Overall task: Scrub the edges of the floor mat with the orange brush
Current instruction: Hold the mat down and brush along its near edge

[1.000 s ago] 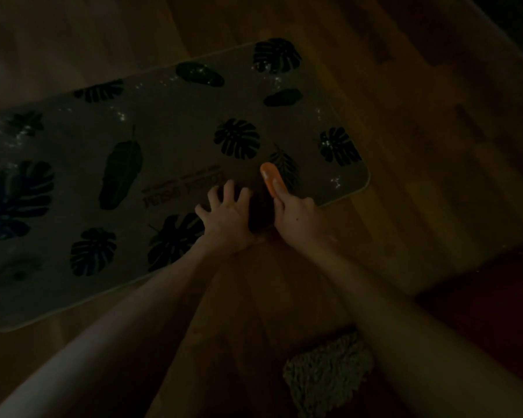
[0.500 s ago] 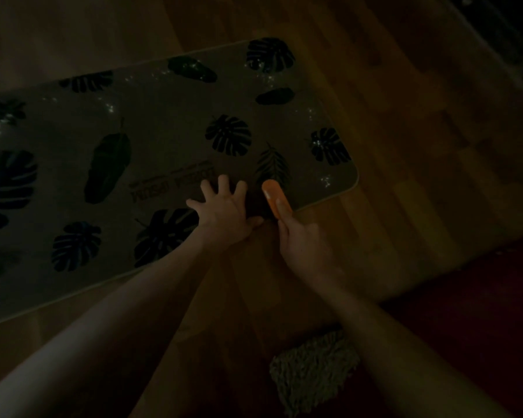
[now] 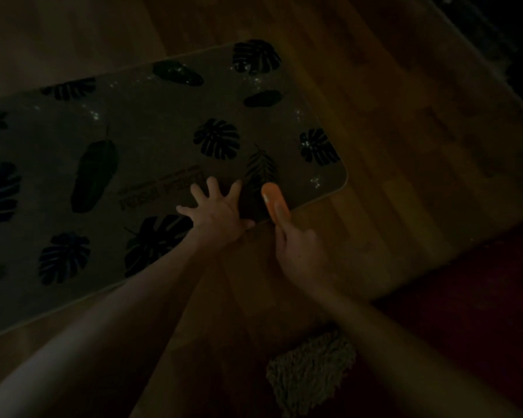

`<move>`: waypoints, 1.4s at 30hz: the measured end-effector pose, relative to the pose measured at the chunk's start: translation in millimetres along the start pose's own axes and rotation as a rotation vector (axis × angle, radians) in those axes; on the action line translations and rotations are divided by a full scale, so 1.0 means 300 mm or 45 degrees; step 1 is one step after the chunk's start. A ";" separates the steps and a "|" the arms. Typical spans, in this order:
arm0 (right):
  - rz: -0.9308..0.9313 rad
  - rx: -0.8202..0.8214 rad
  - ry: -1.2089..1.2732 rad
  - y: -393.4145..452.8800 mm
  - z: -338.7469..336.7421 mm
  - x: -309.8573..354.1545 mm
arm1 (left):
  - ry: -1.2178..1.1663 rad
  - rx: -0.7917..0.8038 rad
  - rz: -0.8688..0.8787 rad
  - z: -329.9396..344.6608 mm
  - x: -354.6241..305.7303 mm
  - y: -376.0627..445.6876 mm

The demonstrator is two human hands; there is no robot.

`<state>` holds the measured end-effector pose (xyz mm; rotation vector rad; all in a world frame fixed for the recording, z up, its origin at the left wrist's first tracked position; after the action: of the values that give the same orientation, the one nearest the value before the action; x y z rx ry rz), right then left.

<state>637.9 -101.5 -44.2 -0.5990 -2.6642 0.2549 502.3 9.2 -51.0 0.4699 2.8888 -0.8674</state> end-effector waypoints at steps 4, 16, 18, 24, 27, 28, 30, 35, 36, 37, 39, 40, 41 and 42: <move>-0.021 -0.070 0.003 -0.030 0.001 -0.007 | -0.002 0.019 -0.001 0.004 -0.002 0.001; 0.068 0.061 0.023 0.140 -0.058 -0.008 | 0.014 0.017 -0.012 0.014 -0.012 -0.012; 0.038 0.090 0.011 0.091 -0.045 -0.015 | 0.038 0.047 -0.020 0.020 -0.021 -0.020; 0.017 0.122 0.062 -0.004 -0.042 -0.041 | 0.113 0.054 -0.003 0.028 -0.021 -0.045; 0.012 0.079 -0.002 0.054 -0.060 -0.043 | 0.128 0.077 -0.007 0.022 -0.020 -0.044; 0.025 0.079 -0.026 0.088 -0.066 -0.045 | 0.126 0.084 -0.012 0.020 -0.019 -0.042; 0.084 0.080 -0.037 0.160 -0.085 -0.055 | 0.117 0.078 -0.019 0.016 -0.014 -0.035; 0.202 0.033 0.150 0.238 -0.142 -0.091 | 0.058 0.080 0.014 -0.003 -0.013 -0.027; 0.209 0.032 0.157 0.230 -0.143 -0.091 | 0.031 0.101 0.012 -0.014 -0.014 -0.025; 0.217 0.032 0.132 0.212 -0.134 -0.088 | 0.004 0.117 0.006 -0.026 -0.015 -0.019; 0.221 0.035 0.025 0.150 -0.104 -0.086 | -0.037 0.062 0.027 -0.048 -0.026 0.001; 0.200 0.029 -0.007 0.114 -0.087 -0.090 | -0.043 -0.002 0.076 -0.057 -0.039 0.011; 0.181 0.025 -0.010 0.081 -0.072 -0.098 | -0.034 -0.057 0.154 -0.060 -0.062 0.022; 0.183 0.022 0.015 0.061 -0.063 -0.115 | -0.007 -0.079 0.249 -0.056 -0.099 0.035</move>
<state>681.2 -99.0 -43.6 -0.7852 -2.6078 0.3132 534.0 18.8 -37.4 0.7276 2.7948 -0.7457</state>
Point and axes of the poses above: each hand's wrist, its own y-axis towards the middle knuckle, its own z-axis out of the palm, x = y × z, the point moved 5 cm from there along y, towards the middle knuckle, and after that the axes turned 9 degrees about z, right-handed, at the moved point
